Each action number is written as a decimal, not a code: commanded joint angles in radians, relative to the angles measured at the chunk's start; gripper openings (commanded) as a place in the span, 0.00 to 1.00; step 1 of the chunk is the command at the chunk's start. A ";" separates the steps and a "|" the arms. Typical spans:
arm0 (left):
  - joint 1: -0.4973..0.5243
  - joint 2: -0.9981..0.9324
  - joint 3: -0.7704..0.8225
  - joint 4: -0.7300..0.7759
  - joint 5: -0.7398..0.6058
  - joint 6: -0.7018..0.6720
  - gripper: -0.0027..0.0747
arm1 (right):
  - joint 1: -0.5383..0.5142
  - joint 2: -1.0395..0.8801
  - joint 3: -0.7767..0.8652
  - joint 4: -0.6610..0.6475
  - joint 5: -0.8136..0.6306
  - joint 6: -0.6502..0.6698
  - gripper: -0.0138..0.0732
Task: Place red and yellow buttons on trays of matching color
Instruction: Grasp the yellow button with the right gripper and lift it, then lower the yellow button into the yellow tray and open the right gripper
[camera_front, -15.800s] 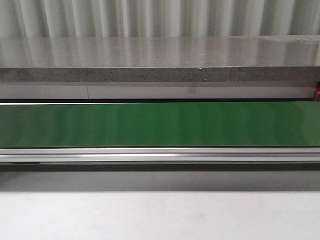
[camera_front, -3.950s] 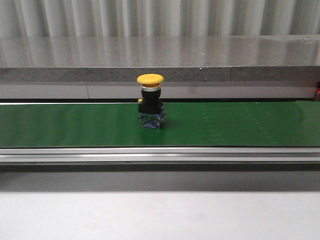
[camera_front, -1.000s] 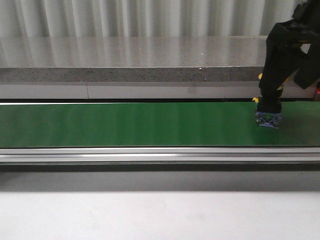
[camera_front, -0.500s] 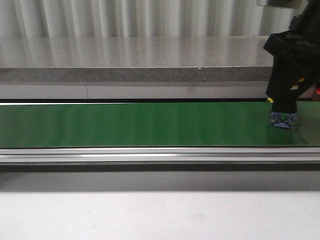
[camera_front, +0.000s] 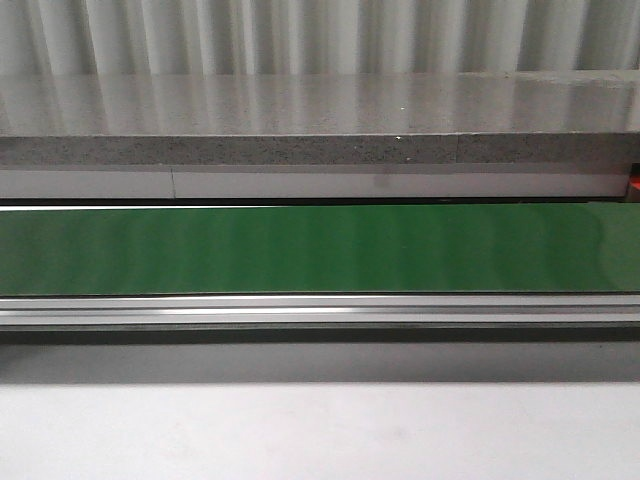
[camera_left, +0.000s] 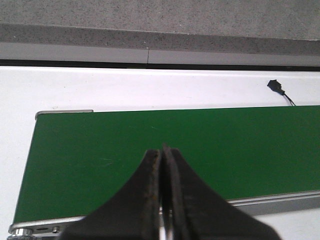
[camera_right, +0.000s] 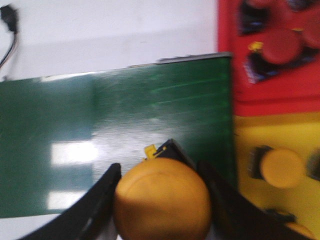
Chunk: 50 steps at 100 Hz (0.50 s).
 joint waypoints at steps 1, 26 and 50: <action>-0.006 -0.002 -0.026 -0.040 -0.055 -0.001 0.01 | -0.134 -0.072 0.007 -0.022 -0.036 0.050 0.30; -0.006 -0.002 -0.026 -0.040 -0.055 -0.001 0.01 | -0.399 -0.105 0.154 -0.023 -0.177 0.162 0.30; -0.006 -0.002 -0.026 -0.040 -0.055 -0.001 0.01 | -0.421 -0.104 0.290 -0.024 -0.378 0.189 0.30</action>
